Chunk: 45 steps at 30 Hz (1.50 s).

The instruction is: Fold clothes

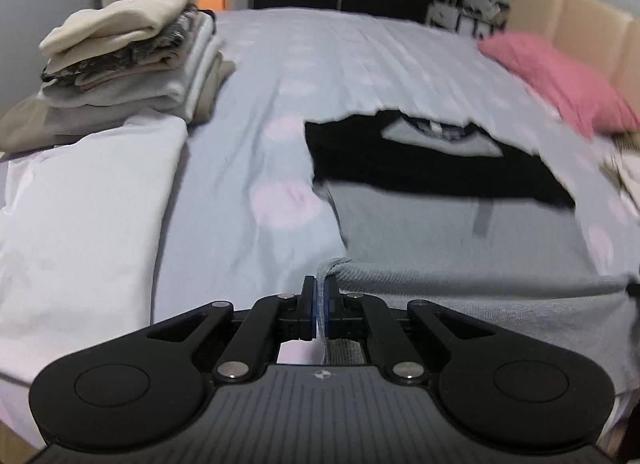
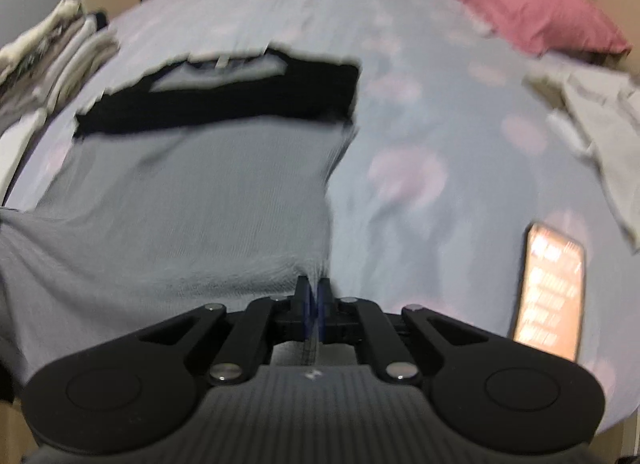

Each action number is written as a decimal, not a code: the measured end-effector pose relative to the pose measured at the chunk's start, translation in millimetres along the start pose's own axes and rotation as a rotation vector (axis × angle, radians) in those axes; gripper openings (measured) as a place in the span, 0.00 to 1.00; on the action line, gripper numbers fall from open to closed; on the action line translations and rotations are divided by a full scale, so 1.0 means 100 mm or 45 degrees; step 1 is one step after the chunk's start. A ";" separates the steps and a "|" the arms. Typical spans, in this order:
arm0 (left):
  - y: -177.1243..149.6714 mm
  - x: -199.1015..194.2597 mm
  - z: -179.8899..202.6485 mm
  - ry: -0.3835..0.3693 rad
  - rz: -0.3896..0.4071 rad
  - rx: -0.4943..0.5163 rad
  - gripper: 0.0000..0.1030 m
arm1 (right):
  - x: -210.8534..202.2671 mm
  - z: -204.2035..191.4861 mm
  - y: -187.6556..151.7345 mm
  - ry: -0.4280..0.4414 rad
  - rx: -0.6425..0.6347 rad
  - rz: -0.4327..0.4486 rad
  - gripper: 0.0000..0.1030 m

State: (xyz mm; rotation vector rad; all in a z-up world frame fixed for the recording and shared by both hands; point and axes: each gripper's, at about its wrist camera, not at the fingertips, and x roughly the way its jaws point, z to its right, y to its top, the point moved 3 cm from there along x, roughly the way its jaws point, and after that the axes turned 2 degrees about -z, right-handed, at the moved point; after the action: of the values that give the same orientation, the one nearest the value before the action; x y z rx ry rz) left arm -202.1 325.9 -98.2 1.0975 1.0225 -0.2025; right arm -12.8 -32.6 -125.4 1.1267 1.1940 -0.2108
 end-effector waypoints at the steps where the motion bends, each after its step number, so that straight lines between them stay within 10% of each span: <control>1: 0.02 0.05 -0.02 0.005 -0.003 -0.008 0.01 | 0.03 0.03 0.05 0.007 0.014 0.010 0.04; 8: -0.06 0.31 0.03 0.082 -0.049 0.102 0.19 | 0.40 -0.03 0.15 0.016 -0.039 -0.020 0.09; 12: -0.12 0.10 0.17 0.109 0.020 0.307 0.25 | 0.23 -0.08 0.14 -0.070 -0.169 0.068 0.31; 28: -1.09 -0.03 1.08 -0.068 -0.125 1.313 0.25 | -0.22 -0.94 -0.84 0.128 -1.277 0.091 0.31; 38: -1.22 0.02 1.04 -0.031 -0.193 1.381 0.24 | -0.23 -0.99 -1.14 0.084 -1.528 0.054 0.29; 45: -1.20 -0.04 1.00 -0.050 -0.201 1.367 0.01 | -0.21 -1.01 -1.12 0.108 -1.516 0.019 0.10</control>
State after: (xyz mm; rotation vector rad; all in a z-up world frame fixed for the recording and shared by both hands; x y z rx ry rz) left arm -217.3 184.8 -164.8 1.9533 0.9595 -0.9736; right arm -158.9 -16.4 -166.1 0.0908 1.0977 0.5217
